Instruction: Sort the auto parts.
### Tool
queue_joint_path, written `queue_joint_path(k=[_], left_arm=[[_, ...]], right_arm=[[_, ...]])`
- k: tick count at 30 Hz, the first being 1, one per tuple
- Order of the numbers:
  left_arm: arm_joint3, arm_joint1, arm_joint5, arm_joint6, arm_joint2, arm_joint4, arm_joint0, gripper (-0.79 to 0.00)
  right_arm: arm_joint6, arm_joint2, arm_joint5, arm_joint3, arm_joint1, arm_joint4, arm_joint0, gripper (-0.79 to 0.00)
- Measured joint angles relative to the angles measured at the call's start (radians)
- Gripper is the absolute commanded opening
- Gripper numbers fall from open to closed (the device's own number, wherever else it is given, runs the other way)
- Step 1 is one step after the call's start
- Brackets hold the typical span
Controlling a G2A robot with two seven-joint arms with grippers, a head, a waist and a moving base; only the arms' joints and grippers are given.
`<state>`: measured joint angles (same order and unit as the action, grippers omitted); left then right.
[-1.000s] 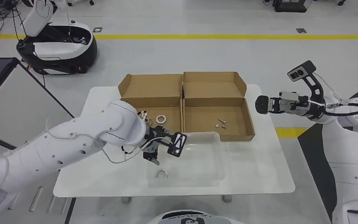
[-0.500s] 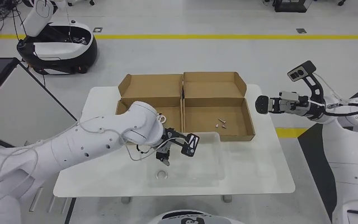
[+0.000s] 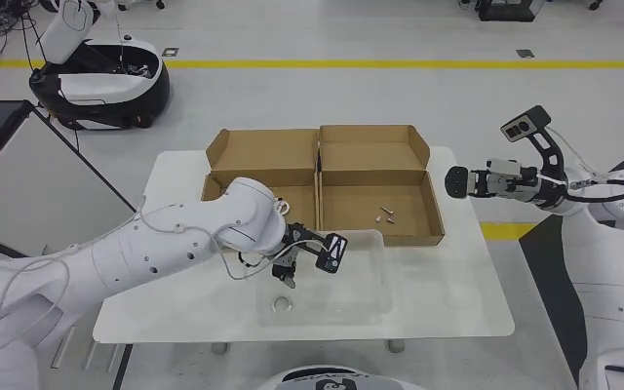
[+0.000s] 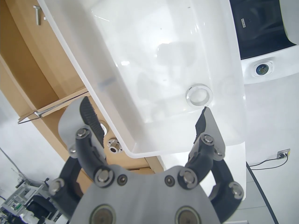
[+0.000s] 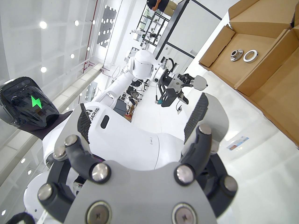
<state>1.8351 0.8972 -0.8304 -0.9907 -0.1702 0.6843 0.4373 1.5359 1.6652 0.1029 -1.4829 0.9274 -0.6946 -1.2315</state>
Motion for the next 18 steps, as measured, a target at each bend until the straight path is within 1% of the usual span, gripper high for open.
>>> queue_joint_path(k=[2, 8, 12, 18], left_arm=[[0.0, 0.0, -0.02, 0.02, 0.0, -0.001, 0.021, 0.0], [0.0, 0.0, -0.02, 0.02, 0.0, 0.0, 0.021, 0.0], [-0.011, 0.003, -0.004, 0.005, 0.0, 0.037, 0.043, 0.0], [-0.043, 0.013, 0.014, -0.013, 0.0, 0.067, 0.058, 0.0]], right_arm=[[0.0, 0.0, 0.0, 0.0, 0.0, 0.0, 0.0, 0.0], [0.0, 0.0, 0.0, 0.0, 0.0, 0.0, 0.0, 0.0], [0.0, 0.0, 0.0, 0.0, 0.0, 0.0, 0.0, 0.0], [0.0, 0.0, 0.0, 0.0, 0.0, 0.0, 0.0, 0.0]])
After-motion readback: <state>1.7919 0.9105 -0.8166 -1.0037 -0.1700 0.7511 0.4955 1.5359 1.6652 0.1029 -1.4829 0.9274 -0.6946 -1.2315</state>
